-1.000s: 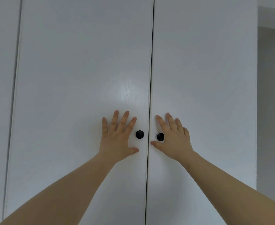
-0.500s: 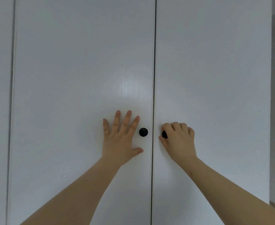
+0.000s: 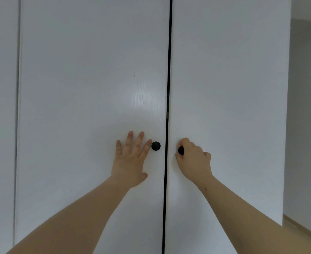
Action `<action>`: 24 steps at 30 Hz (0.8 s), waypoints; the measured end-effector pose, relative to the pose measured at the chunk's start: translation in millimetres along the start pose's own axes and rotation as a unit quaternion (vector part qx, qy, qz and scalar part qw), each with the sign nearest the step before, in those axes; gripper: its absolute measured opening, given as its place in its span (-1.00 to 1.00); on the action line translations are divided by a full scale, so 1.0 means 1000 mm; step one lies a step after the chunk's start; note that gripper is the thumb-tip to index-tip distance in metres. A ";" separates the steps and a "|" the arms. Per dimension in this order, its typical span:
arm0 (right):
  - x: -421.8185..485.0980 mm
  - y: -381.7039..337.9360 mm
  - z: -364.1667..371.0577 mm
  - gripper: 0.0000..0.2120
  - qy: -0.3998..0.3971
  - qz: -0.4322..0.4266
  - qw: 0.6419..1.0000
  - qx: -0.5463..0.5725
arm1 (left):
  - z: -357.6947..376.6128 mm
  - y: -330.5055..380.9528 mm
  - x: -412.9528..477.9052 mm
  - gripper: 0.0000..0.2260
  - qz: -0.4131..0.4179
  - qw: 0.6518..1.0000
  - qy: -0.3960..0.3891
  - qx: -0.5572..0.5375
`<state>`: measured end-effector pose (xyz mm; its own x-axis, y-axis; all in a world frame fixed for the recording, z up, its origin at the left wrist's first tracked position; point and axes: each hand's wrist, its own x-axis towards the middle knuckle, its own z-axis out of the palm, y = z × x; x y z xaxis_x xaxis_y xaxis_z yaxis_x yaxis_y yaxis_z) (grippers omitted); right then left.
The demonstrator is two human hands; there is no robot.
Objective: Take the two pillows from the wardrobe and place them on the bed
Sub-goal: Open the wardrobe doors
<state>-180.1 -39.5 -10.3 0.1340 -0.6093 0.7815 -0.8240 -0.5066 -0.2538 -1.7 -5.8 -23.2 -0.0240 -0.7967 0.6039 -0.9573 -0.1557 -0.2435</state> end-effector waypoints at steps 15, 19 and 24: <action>-0.064 0.001 -0.092 -0.91 -0.006 0.037 0.986 0.164 | -0.084 0.082 -0.065 -0.65 -0.066 0.775 0.035 -0.627; -0.090 0.015 -0.130 -0.90 0.006 0.038 0.978 0.206 | -0.094 0.115 -0.088 -0.73 -0.070 0.694 0.018 -0.716; -0.119 0.036 -0.172 -0.87 0.036 0.073 0.967 0.242 | -0.105 0.163 -0.103 -0.67 -0.041 0.660 -0.004 -0.750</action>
<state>-320.4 119.4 -14.9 -0.0181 -0.6608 0.7504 -0.4753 -0.6546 -0.5879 -185.5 111.8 -45.4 0.0409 -0.8251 0.5635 -0.1642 0.5507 0.8184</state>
